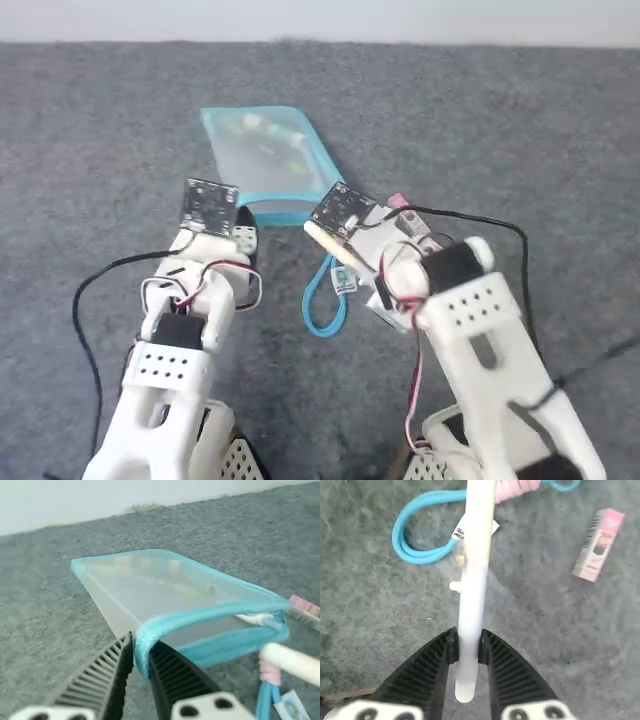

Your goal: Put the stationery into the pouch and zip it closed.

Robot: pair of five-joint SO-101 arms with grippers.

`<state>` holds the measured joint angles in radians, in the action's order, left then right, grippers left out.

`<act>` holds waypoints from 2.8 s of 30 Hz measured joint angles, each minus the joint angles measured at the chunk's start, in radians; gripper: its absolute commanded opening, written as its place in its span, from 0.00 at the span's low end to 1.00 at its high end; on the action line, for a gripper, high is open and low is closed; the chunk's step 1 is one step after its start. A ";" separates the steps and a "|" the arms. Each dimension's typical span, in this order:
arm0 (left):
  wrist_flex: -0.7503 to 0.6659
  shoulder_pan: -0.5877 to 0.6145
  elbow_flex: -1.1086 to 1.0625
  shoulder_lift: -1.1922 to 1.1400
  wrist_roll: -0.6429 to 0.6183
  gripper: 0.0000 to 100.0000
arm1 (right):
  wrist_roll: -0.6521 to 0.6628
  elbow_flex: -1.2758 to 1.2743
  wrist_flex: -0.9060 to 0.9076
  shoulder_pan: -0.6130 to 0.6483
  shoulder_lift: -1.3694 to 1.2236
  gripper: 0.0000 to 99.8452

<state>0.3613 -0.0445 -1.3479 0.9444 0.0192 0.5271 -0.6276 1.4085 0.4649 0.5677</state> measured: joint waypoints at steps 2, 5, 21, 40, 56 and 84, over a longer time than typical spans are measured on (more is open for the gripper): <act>0.000 -0.026 -0.023 0.000 0.009 0.01 | 0.000 0.000 -0.029 0.002 -0.063 0.01; 0.000 -0.055 -0.025 0.000 0.015 0.01 | -0.006 0.020 -0.068 0.000 -0.137 0.01; 0.005 -0.187 -0.051 0.000 0.149 0.01 | -0.279 0.534 -0.008 0.005 -0.601 0.01; 0.006 -0.186 -0.051 0.000 0.149 0.01 | -0.341 1.008 0.219 0.020 -0.825 0.20; 0.006 -0.155 -0.052 0.000 0.155 0.01 | -0.302 0.746 0.078 -0.029 -0.479 0.15; -0.044 0.021 -0.052 0.000 0.086 0.01 | -0.195 0.316 -0.520 -0.290 -0.747 0.15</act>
<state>0.3168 -0.0230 -1.4001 0.9444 0.1051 0.3322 -0.3115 0.8884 0.1749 -0.1795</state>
